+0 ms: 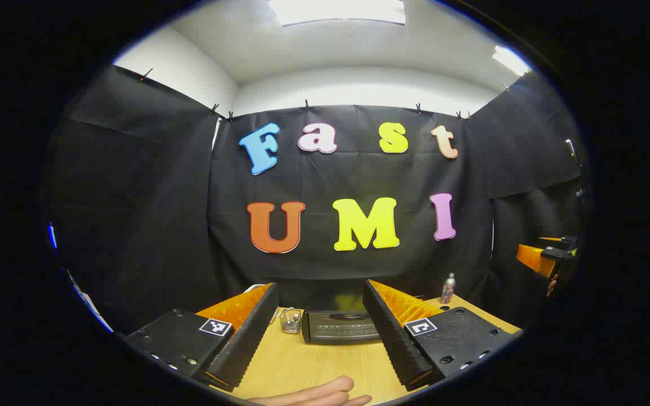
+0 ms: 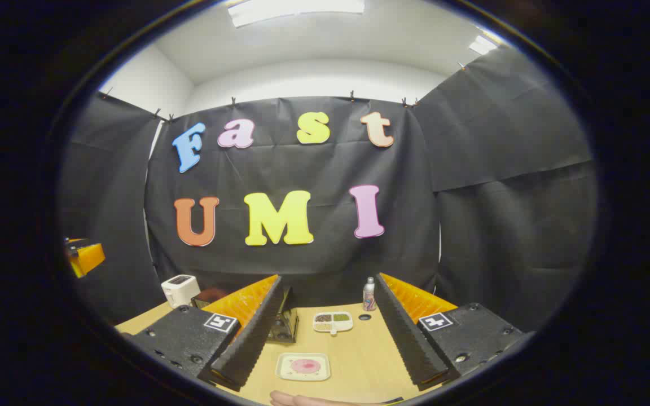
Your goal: Open the electric oven with the left hand, put the food in, and close the electric oven.
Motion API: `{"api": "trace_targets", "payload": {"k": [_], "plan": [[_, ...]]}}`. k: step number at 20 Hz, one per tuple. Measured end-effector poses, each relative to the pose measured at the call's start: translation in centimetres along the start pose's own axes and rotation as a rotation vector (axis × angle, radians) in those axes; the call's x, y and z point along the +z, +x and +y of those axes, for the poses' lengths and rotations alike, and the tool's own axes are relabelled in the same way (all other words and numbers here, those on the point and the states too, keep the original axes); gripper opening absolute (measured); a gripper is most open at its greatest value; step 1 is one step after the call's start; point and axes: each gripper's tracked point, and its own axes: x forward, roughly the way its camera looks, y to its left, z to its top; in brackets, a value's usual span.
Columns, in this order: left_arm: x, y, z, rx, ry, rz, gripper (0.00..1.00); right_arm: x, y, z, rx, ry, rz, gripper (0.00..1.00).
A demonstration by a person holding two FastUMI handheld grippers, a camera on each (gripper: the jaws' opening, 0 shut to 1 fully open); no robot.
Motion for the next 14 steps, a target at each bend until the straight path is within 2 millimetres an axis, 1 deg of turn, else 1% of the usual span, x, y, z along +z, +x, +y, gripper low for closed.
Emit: {"api": "trace_targets", "payload": {"k": [3, 9, 11, 14], "plan": [[-0.3, 0.0, 0.0, 0.005, 0.010, 0.006, 0.95, 0.6, -0.3, -0.4, -0.004, 0.002, -0.012, 0.99], [-1.4, 0.2, -1.7, -0.032, 0.036, 0.032, 0.95, 1.0, -0.7, -1.1, 0.006, 0.002, -0.026, 0.99], [-1.4, 0.4, -1.9, -0.039, 0.037, 0.030, 0.96, 1.3, -0.7, -1.8, -0.012, -0.008, -0.040, 0.99], [-1.4, 0.5, -2.2, -0.045, 0.021, 0.022, 0.96, 1.4, -0.7, -2.0, -0.007, -0.015, -0.047, 0.99]]}}
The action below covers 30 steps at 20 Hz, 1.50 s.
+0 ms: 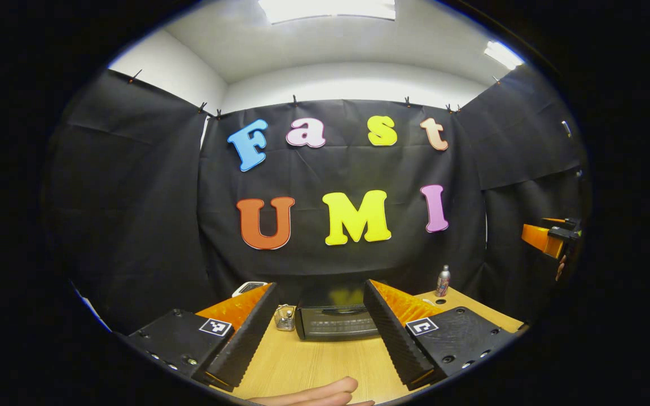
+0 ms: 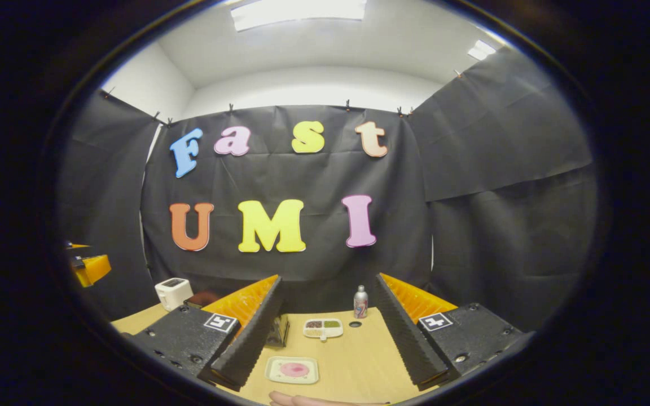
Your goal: Open the electric oven with the left hand, put the food in, and close the electric oven.
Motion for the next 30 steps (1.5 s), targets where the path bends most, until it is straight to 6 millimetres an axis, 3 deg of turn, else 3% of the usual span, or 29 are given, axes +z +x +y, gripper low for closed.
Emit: {"api": "trace_targets", "payload": {"k": [5, 11, 21, 27, 30], "plan": [[-1.3, 2.1, -1.0, -0.015, -0.012, 0.011, 0.96, -0.4, 1.5, -0.9, 0.008, 0.018, -0.003, 0.99], [-3.8, 7.5, -2.9, -0.060, -0.037, 0.062, 0.96, -1.4, 4.0, -1.0, 0.057, 0.045, 0.031, 0.99], [-13.0, 17.7, -6.4, -0.132, -0.042, 0.269, 0.96, -0.1, 6.6, -2.0, 0.055, 0.031, -0.011, 0.99], [-18.6, 24.2, -6.8, -0.110, -0.025, 0.385, 0.97, -0.3, 7.7, -3.2, 0.055, 0.018, -0.033, 0.99], [-21.4, 26.5, -7.1, -0.102, -0.022, 0.447, 0.97, -0.7, 8.4, -4.1, 0.041, 0.006, -0.043, 0.99]]}}
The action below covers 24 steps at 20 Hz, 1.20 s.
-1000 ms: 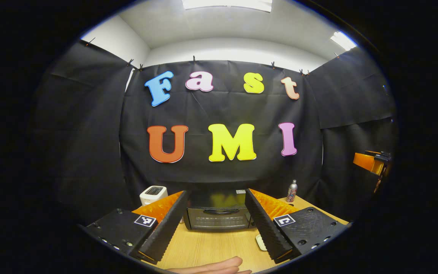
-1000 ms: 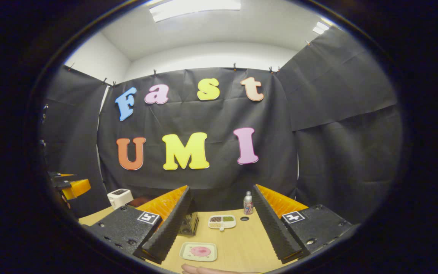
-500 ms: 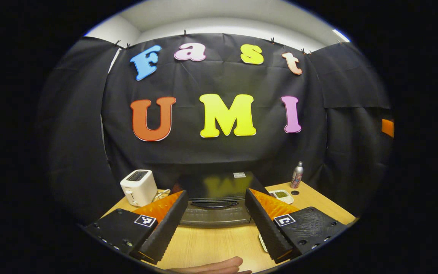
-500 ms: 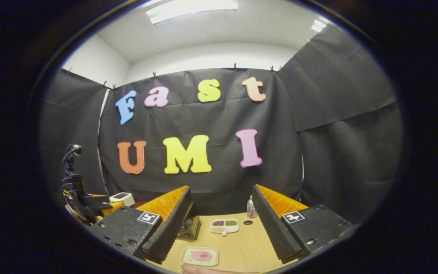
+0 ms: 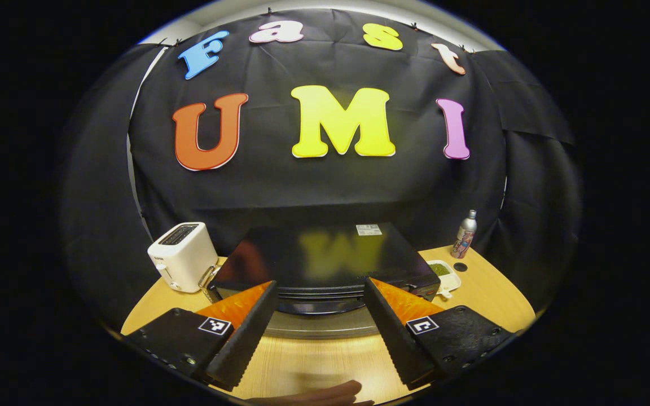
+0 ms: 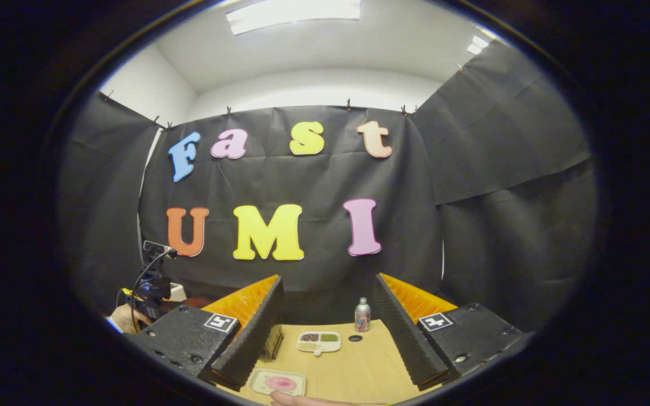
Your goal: Open the electric oven with the left hand, put the food in, and close the electric oven.
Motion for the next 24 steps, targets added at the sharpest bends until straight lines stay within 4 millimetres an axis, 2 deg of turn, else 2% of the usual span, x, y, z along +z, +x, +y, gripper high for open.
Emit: {"api": "trace_targets", "payload": {"k": [6, 8, 9, 10, 13, 14, 15, 20, 24], "plan": [[-1.4, 2.8, 0.6, 0.023, 0.022, 0.043, 0.96, -1.0, 0.7, -0.6, 0.004, 0.028, 0.015, 0.99], [-2.7, 3.5, 0.8, 0.035, 0.010, 0.082, 0.96, -0.9, 0.5, -0.3, 0.013, 0.030, 0.007, 0.99], [-2.0, 4.1, 0.4, 0.021, -0.001, 0.049, 0.96, -0.9, 0.4, -0.2, 0.015, 0.032, 0.007, 1.00], [-2.3, 4.2, 0.4, 0.011, -0.004, 0.069, 0.95, -0.9, 0.3, -0.3, 0.015, 0.035, 0.006, 1.00], [-2.2, 3.9, 0.3, -0.006, 0.001, 0.060, 0.95, -0.8, 0.2, -0.4, 0.009, 0.027, -0.002, 1.00], [-2.3, 3.9, 0.3, -0.009, 0.009, 0.058, 0.84, -0.8, 0.1, -0.3, 0.010, 0.027, -0.003, 1.00], [-2.3, 3.9, 0.3, -0.010, 0.012, 0.045, 0.96, -0.9, 0.2, -0.1, 0.012, 0.030, 0.000, 0.99], [-2.6, 3.5, 0.3, -0.011, 0.008, 0.016, 0.96, -2.1, -0.2, 0.6, 0.027, 0.048, 0.040, 1.00], [-3.3, 2.0, 0.1, -0.015, 0.009, 0.002, 0.96, -2.0, -0.7, 0.7, 0.025, 0.040, 0.048, 0.99]]}}
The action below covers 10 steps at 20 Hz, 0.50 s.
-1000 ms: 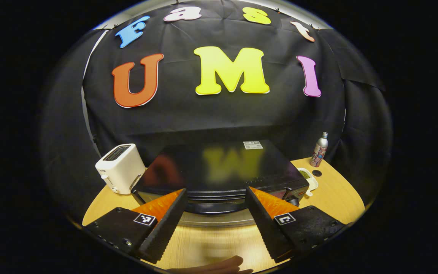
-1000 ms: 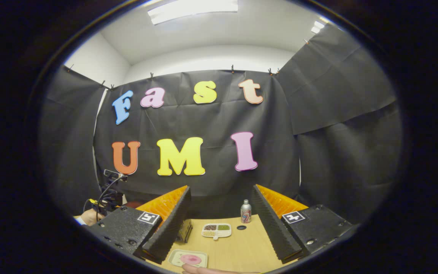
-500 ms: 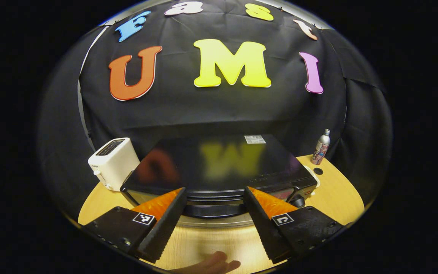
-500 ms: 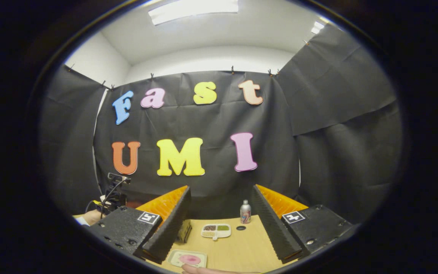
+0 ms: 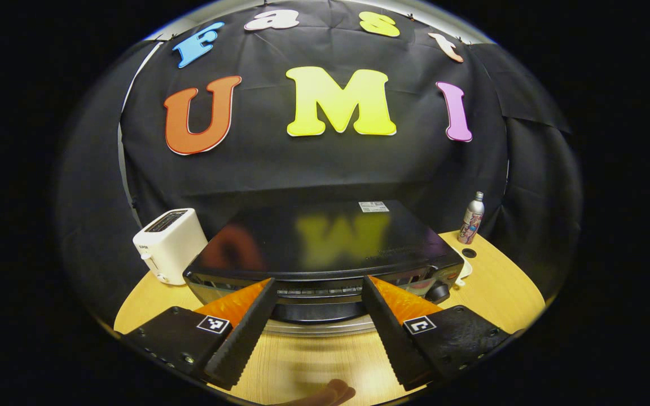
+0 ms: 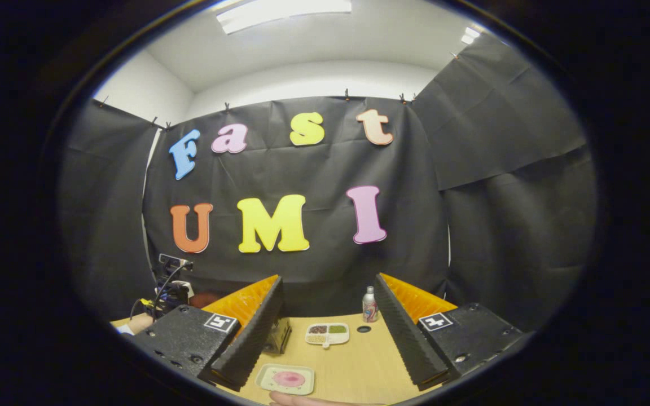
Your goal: Open the electric oven with the left hand, put the food in, and close the electric oven.
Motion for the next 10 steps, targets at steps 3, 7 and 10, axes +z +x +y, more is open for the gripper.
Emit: {"api": "trace_targets", "payload": {"k": [3, 7, 10], "plan": [[-1.0, -1.3, 0.0, -0.005, 0.010, -0.019, 0.96, 0.3, -0.5, 0.4, 0.003, -0.011, -0.014, 0.99], [-2.2, -2.9, -0.1, -0.003, 0.012, -0.052, 0.96, 0.3, -1.1, 0.5, 0.007, 0.014, -0.025, 0.99], [-3.4, -4.1, -0.2, -0.002, 0.010, -0.064, 0.96, -0.2, -1.0, 0.8, 0.012, 0.014, -0.015, 0.99]]}}
